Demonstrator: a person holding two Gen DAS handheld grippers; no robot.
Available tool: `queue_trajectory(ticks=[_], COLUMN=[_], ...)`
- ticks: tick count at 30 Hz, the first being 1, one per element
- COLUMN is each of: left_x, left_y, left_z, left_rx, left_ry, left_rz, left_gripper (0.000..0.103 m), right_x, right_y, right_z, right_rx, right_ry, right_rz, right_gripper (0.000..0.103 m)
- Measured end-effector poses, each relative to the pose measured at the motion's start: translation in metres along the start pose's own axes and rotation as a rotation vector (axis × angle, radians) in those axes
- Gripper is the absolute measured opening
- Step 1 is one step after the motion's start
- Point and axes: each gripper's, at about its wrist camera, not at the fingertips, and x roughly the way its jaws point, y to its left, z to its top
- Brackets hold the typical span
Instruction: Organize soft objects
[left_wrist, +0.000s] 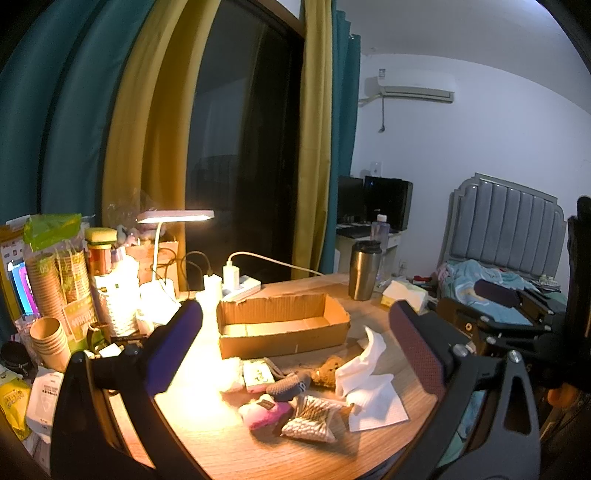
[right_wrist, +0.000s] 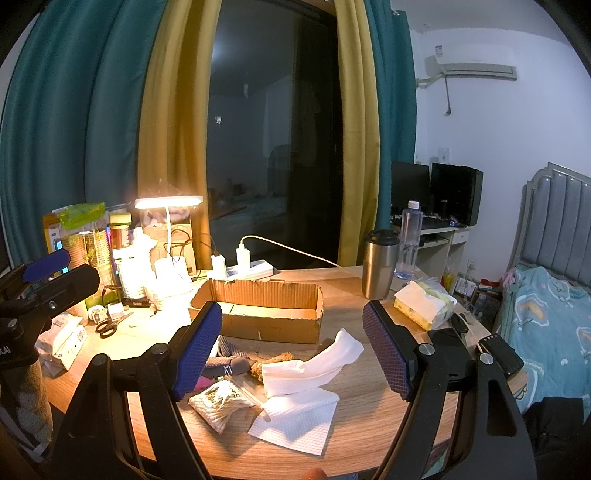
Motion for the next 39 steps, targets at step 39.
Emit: queue_trajectory(ticks=[39], left_x=[0.142], left_y=[0.005], left_z=[-0.109], left_rx=[-0.04], left_ry=[0.493], left_rz=[-0.042], left_gripper=[0.101], right_x=[0.116], right_y=[-0.03], right_z=[-0.087], right_rx=[0.063], right_ry=[0.371], right_rz=[0.014], right_gripper=[0.081])
